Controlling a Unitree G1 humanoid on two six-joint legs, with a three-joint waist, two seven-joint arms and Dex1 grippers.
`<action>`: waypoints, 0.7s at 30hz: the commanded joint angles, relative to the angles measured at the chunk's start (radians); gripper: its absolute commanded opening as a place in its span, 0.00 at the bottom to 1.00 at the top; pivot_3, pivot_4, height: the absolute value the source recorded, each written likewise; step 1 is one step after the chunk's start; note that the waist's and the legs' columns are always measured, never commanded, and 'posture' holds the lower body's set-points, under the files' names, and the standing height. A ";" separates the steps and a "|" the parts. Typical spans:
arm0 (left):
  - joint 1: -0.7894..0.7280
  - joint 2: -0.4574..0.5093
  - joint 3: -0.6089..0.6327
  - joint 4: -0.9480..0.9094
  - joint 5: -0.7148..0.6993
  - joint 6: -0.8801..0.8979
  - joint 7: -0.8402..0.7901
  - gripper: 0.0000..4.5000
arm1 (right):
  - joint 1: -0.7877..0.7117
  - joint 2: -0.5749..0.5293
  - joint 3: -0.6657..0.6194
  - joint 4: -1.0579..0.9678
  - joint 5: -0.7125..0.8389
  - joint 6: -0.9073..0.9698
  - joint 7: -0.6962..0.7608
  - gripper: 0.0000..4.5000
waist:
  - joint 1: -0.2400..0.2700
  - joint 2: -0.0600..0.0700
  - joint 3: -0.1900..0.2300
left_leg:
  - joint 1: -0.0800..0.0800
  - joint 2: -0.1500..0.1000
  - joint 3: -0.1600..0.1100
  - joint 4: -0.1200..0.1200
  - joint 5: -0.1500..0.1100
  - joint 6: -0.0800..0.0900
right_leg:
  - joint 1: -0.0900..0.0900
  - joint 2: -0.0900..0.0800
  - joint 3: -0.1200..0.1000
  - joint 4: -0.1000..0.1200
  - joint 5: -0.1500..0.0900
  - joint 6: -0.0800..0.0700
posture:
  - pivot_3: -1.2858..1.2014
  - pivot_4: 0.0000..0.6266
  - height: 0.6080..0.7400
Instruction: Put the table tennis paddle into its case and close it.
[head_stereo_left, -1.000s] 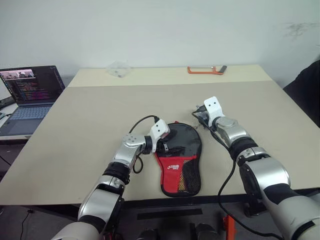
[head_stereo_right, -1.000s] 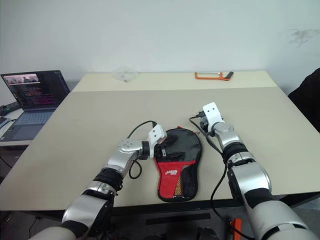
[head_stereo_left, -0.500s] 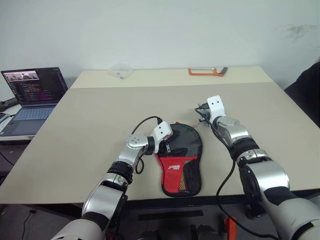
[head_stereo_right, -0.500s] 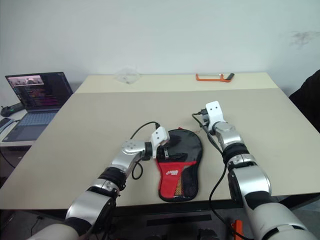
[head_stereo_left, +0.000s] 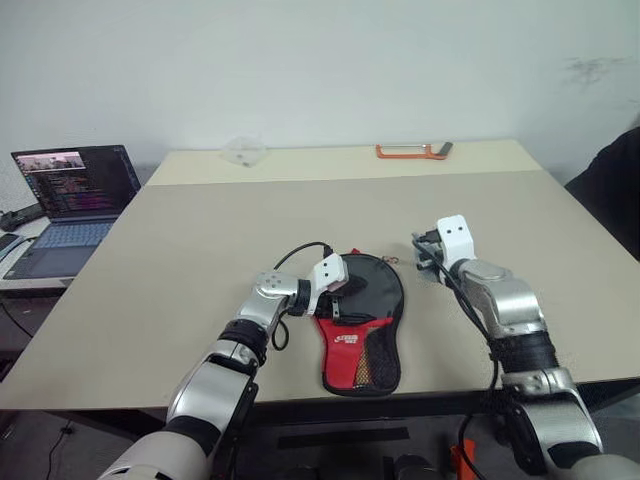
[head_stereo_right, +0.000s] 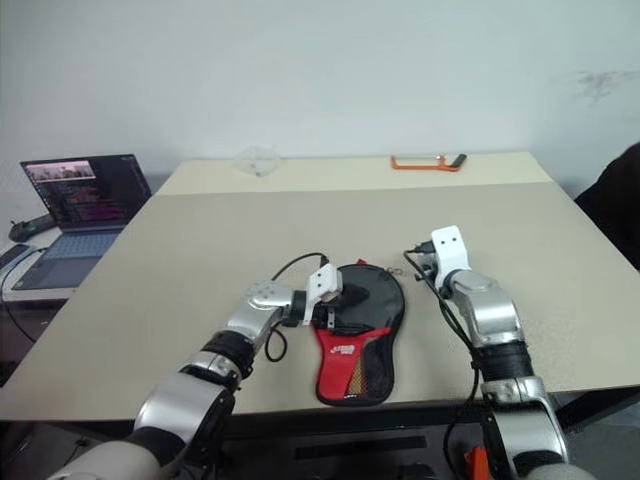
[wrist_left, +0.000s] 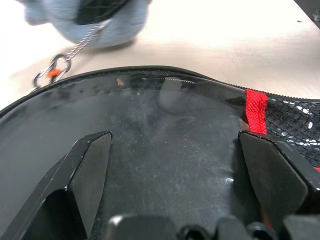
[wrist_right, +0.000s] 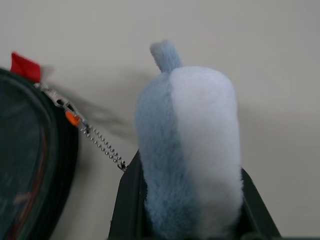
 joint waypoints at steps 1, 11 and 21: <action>0.063 0.002 -0.078 0.102 0.100 0.026 0.000 0.99 | 0.071 -0.062 -0.052 -0.230 0.027 0.137 0.014 0.12 | 0.006 0.000 -0.001 | 0.000 0.000 0.000 0.000 0.000 0.000 | 0.000 0.000 0.000 0.000 0.000 0.000 | 0.52 0.24 1.00; 0.068 -0.016 -0.082 0.137 0.116 0.028 0.046 0.99 | 0.347 -0.065 -0.095 -0.816 0.174 0.585 0.041 0.11 | 0.014 -0.004 -0.009 | 0.014 0.001 -0.002 -0.002 -0.003 0.004 | 0.019 0.000 -0.003 -0.007 -0.005 0.007 | 0.52 0.24 1.00; 0.038 -0.051 -0.087 0.168 0.142 0.022 0.072 0.99 | 0.560 -0.088 -0.229 -1.068 0.407 0.676 0.090 0.11 | 0.021 -0.005 -0.010 | 0.015 0.001 -0.005 -0.002 -0.005 0.006 | 0.027 -0.002 -0.008 -0.018 -0.006 0.010 | 0.52 0.24 1.00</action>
